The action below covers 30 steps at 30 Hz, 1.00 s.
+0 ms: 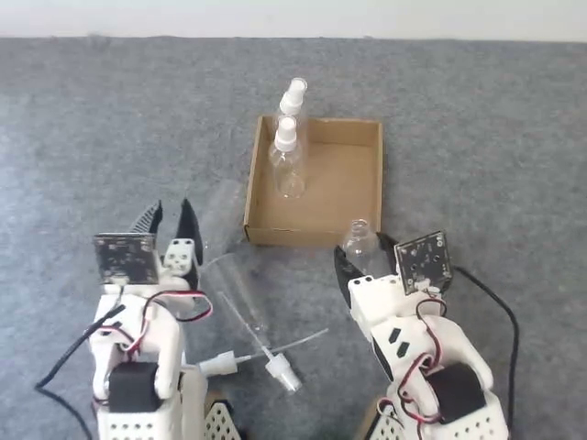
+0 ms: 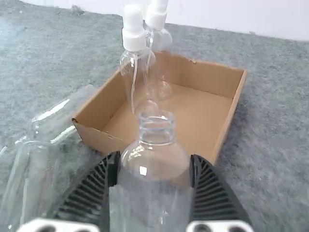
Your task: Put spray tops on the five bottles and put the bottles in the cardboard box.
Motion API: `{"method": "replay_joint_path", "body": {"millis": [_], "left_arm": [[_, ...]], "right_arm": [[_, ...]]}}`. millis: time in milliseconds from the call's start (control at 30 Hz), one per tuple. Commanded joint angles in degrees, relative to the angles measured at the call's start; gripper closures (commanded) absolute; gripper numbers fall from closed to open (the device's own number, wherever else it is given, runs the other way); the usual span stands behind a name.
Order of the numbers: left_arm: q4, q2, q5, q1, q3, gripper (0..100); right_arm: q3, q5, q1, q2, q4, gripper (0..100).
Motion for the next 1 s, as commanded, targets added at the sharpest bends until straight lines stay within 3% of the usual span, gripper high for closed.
{"method": "replay_joint_path", "body": {"millis": [0,500,967], "left_arm": [[5.2,-1.1,-4.1,3.1,-5.8,89],[20.6,-1.1,-17.7,16.4,-12.2,88],[23.6,-0.9,-29.5,17.1,-10.5,88]], "right_arm": [[-0.4,-0.5,3.3,-0.8,-1.5,95.1],[-0.6,-3.2,16.8,-0.9,-6.0,95.1],[0.4,-6.1,19.6,-0.8,-7.4,95.2]]}}
